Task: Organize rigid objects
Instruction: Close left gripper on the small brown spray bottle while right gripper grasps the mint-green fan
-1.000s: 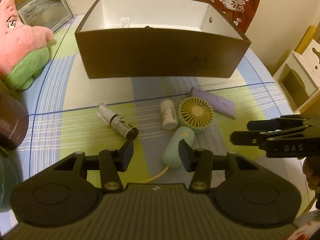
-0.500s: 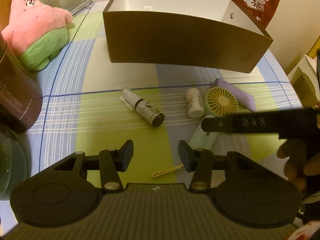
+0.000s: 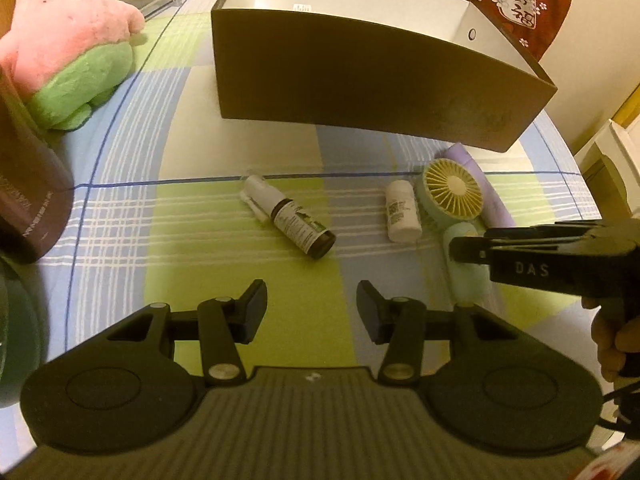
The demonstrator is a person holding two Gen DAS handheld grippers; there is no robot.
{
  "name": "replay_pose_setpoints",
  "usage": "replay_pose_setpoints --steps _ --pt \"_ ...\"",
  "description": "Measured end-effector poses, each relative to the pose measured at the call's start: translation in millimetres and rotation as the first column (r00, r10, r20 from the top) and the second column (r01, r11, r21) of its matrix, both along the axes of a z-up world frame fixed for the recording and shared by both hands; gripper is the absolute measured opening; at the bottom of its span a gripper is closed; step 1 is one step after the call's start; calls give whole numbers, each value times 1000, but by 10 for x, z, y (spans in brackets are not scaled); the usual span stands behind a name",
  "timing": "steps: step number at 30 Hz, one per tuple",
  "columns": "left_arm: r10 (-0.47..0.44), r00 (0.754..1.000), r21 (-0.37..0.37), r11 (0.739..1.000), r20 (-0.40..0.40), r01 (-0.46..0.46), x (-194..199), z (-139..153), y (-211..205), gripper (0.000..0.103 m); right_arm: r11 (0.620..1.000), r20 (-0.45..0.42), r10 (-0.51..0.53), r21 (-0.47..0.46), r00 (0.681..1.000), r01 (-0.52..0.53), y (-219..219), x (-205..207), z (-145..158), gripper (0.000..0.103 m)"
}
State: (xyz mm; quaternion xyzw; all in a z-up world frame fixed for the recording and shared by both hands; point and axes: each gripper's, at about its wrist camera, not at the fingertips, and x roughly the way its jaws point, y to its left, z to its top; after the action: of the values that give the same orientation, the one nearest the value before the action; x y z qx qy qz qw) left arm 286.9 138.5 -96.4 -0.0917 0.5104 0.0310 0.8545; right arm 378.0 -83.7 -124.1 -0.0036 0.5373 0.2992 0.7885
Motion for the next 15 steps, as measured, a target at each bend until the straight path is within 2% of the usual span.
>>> replay_pose_setpoints --steps 4,6,10,15 --pt "16 1000 -32 999 2 -16 121 -61 -19 47 1000 25 -1 9 1000 0 -53 26 -35 38" --pt "32 999 -29 999 4 -32 184 -103 -18 47 1000 41 17 23 999 -18 -49 29 -64 34" --pt "69 998 -24 997 14 -68 290 -170 20 47 998 96 41 41 995 -45 -21 34 -97 34" --pt "94 995 -27 995 17 -93 399 -244 90 47 997 98 51 53 994 -56 -13 87 -131 34"
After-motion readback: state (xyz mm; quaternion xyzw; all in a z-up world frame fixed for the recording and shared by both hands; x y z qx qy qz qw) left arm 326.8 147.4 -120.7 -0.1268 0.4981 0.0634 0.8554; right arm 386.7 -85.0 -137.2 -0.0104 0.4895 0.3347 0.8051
